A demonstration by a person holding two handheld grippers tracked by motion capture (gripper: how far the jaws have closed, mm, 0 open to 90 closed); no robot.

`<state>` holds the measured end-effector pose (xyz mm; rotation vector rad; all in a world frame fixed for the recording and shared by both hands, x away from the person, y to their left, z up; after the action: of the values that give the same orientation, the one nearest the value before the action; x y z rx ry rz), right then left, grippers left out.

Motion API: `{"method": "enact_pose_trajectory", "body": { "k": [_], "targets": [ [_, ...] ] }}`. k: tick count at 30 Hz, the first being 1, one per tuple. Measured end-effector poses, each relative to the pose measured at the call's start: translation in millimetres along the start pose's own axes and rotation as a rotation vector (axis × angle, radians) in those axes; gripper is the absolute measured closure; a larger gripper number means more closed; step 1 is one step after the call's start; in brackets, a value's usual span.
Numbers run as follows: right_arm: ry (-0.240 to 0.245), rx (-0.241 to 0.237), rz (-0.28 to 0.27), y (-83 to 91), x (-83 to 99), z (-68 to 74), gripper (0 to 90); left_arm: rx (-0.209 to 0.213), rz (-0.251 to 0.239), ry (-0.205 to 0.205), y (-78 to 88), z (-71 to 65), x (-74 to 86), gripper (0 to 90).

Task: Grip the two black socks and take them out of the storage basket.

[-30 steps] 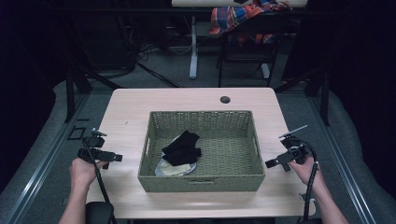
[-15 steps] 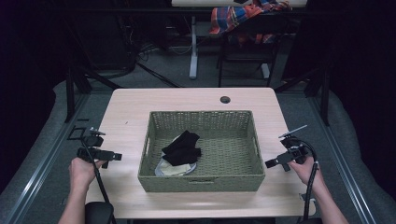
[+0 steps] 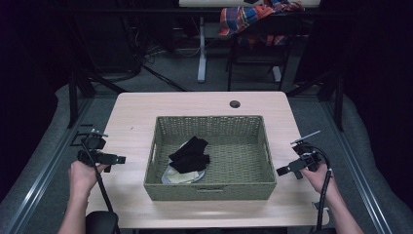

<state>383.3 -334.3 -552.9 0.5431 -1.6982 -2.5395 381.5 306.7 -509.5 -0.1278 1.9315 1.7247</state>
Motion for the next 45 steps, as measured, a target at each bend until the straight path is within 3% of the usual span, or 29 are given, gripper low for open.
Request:
{"method": "enact_pose_trajectory", "body": {
  "k": [5,9,12,13,15,21,23,24,27,31,33,36,45],
  "targets": [
    [-0.023,0.000,-0.026,-2.4,0.3,1.8,0.0,0.006,-0.022,-0.016,7.9,-4.4,-3.6,0.3],
    [-0.016,0.001,-0.018,-2.5,-0.7,1.7,0.0,0.015,-0.023,-0.032,12.9,-6.8,-5.2,0.4],
    [0.015,0.005,0.023,-1.1,-1.8,-0.1,0.0,0.018,-0.033,-0.043,20.3,-8.3,-8.5,0.3],
    [-0.019,-0.007,-0.017,-3.7,-0.7,1.2,0.0,0.020,-0.033,-0.045,22.4,-8.3,-9.5,0.3],
    [0.001,0.007,0.005,-1.6,-1.5,-0.4,0.0,0.024,-0.045,-0.047,26.7,-9.7,-11.7,0.2],
    [-0.019,0.005,-0.022,-3.1,0.1,2.7,0.0,0.032,-0.069,-0.074,43.0,-18.5,-21.3,0.2],
    [0.002,0.018,0.006,0.1,-0.4,0.9,0.0,0.032,-0.078,-0.088,47.1,-22.0,-25.2,0.2],
    [-0.020,0.011,-0.021,-1.4,0.3,1.8,0.0,0.032,-0.081,-0.092,49.1,-23.8,-27.1,0.2],
    [-0.017,0.011,-0.014,-2.1,0.1,0.6,0.0,0.034,-0.087,-0.105,52.3,-27.8,-30.8,0.3],
    [0.003,0.016,0.013,-0.6,-1.0,-1.1,0.0,0.047,-0.091,-0.154,58.7,-41.7,-43.3,0.3],
    [-0.021,0.010,-0.017,-2.4,-0.4,0.0,0.0,0.049,-0.095,-0.179,61.4,-49.4,-49.5,0.3],
    [0.002,0.017,0.009,-1.2,-1.2,-0.5,0.0,0.055,-0.086,-0.216,65.6,-61.1,-58.7,0.3],
    [-0.001,0.014,0.009,-1.5,-0.8,-0.6,0.0,0.085,-0.098,-0.299,69.0,-90.7,-83.4,0.3]
  ]
}}
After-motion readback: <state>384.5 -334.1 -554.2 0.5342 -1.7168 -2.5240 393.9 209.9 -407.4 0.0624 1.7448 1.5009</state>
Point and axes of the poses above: each handheld gripper's, and its own axes: y roughly backward along the jaws, x roughly out of its underside, z roughly to its left, the point moved 2 cm from there along -y, roughly forward along the jaws, and after that the axes turned 7 degrees about -y, right-handed, at the moved point
